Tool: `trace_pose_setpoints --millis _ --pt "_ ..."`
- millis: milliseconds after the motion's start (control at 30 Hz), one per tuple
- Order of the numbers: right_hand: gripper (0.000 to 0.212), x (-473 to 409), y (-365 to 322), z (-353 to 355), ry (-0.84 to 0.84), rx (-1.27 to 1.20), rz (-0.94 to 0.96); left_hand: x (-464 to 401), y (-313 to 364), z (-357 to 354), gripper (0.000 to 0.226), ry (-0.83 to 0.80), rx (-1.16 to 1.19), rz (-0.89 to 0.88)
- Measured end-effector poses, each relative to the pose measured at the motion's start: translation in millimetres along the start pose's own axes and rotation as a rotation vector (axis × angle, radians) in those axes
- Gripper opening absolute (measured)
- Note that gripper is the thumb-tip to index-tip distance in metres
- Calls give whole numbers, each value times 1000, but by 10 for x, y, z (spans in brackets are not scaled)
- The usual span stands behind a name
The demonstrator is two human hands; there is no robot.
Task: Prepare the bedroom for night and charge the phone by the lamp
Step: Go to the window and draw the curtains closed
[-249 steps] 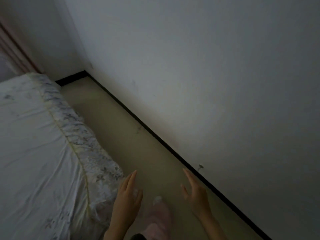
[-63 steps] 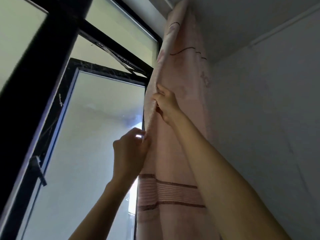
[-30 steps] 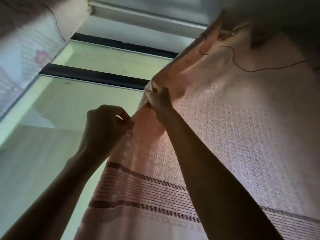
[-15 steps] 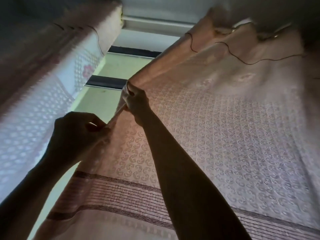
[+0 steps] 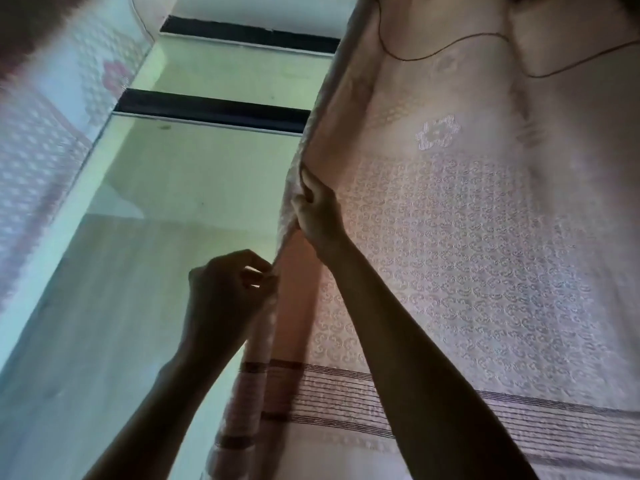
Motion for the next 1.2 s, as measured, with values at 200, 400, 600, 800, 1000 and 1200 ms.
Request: trace_pose_setpoints --millis 200,400,600,800,1000,1200 --pt "54 312 28 720 -21 120 -65 345 574 -442 17 -19 32 -75" --pt "71 558 140 1587 -22 279 -65 745 1138 -1055 11 -76 115 -53" --pt "70 964 94 1960 -73 299 2 1101 1305 -1212 27 -192 22 -34" --pt "52 1446 -233 1796 -43 552 202 1431 1177 -867 39 -189 -111 -51" --pt "42 2221 -646 973 -182 159 203 1769 563 -254 30 -204 -348 -19" --pt "47 2936 -381 -10 -154 -166 -87 2053 -377 502 33 -300 -627 58"
Point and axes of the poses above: each hand's wrist, its own x-axis away from the middle knuckle, its own z-axis out of the back of the hand, y = z × x, the point moved 6 cm from there along -x, towards the middle knuckle, and after that the axes turned 14 degrees about -x, right-handed, at the moved point
